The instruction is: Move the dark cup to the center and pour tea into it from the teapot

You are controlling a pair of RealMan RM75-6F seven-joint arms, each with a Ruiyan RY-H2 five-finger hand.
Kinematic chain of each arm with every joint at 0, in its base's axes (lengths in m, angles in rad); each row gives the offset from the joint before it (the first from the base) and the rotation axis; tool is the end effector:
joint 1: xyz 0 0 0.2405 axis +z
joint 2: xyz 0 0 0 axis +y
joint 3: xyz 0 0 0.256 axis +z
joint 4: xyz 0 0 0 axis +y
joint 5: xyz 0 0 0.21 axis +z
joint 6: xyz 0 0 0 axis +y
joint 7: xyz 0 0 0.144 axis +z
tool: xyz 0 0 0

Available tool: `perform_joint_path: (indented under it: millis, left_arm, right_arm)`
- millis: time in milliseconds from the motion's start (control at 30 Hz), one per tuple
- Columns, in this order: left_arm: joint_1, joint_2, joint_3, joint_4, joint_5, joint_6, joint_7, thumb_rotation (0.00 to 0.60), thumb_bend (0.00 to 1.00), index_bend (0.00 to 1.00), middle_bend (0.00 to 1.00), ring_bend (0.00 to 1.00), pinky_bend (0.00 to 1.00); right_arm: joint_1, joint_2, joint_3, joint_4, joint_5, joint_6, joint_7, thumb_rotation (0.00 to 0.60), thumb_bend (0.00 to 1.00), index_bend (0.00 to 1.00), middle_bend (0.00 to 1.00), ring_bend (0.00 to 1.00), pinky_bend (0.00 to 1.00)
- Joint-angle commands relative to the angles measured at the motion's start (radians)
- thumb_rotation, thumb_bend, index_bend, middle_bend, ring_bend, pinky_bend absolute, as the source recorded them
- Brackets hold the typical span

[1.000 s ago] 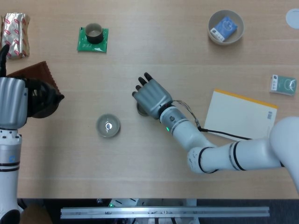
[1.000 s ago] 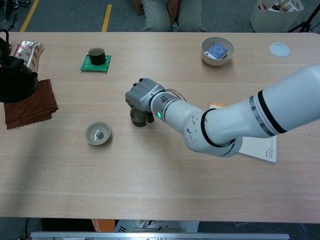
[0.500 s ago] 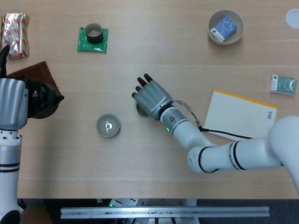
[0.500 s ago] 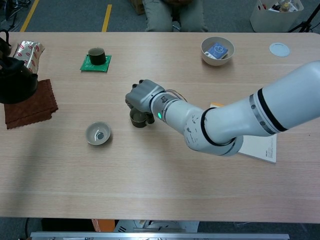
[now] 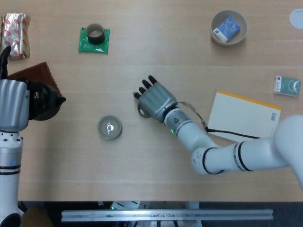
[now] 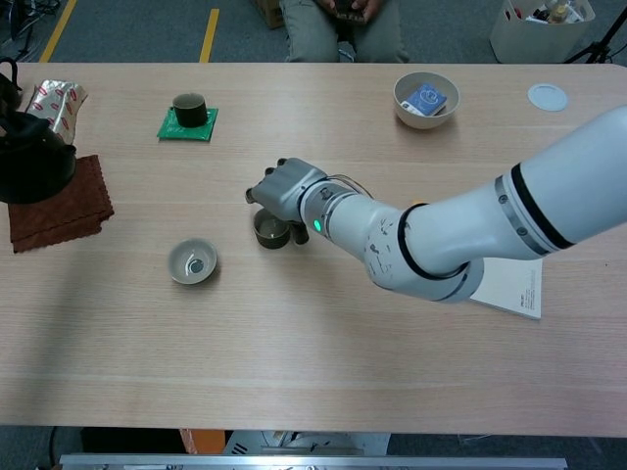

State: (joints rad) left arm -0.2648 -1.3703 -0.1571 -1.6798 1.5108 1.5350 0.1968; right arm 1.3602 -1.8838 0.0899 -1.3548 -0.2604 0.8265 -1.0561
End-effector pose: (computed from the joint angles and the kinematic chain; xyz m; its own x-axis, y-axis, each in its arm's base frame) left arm -0.2186 0.2411 0.1026 0.2424 -0.1792 0.9535 0.9428 -0.1884 -0.2751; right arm -0.0152 -0.3206 -0.1509 0.8369 -0.3404 0.4286 -0.5392 -0.6469 0.5392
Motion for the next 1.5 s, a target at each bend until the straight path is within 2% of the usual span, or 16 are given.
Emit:
perform_joint_path:
  millis: [33,233,600,867,1100,1500]
  left_arm:
    - [-0.002,0.000,0.000,-0.003,0.000,-0.003,0.001,0.600,0.22,0.96,1.00,0.84,0.06]
    - [-0.010,-0.002,-0.007,-0.010,0.004,-0.006,0.004,0.600,0.22,0.96,1.00,0.84,0.06]
    - [-0.036,-0.022,-0.004,-0.008,0.018,-0.036,0.031,0.600,0.22,0.96,1.00,0.84,0.06]
    - [-0.073,-0.082,-0.004,0.010,0.020,-0.074,0.086,0.600,0.22,0.96,1.00,0.84,0.06]
    - [-0.105,-0.150,-0.002,0.054,0.017,-0.103,0.140,0.600,0.22,0.96,1.00,0.84,0.06]
    - [-0.161,-0.273,0.002,0.148,0.007,-0.155,0.237,0.600,0.22,0.96,1.00,0.84,0.06]
  right_arm:
    - [0.002,0.028,-0.006,-0.035,0.006,0.005,0.001,0.600,0.22,0.00,0.13,0.00,0.00]
    - [-0.036,0.164,-0.019,-0.173,-0.076,0.029,0.060,0.600,0.21,0.00,0.11,0.00,0.00]
    - [-0.216,0.522,-0.100,-0.437,-0.344,0.157,0.247,0.600,0.20,0.00,0.11,0.00,0.00]
    - [-0.349,0.715,-0.142,-0.507,-0.485,0.239,0.372,0.600,0.20,0.00,0.11,0.00,0.00]
    - [-0.429,0.800,-0.165,-0.501,-0.552,0.240,0.439,0.600,0.20,0.00,0.11,0.00,0.00]
    - [-0.517,0.841,-0.179,-0.480,-0.641,0.216,0.484,0.600,0.20,0.00,0.11,0.00,0.00]
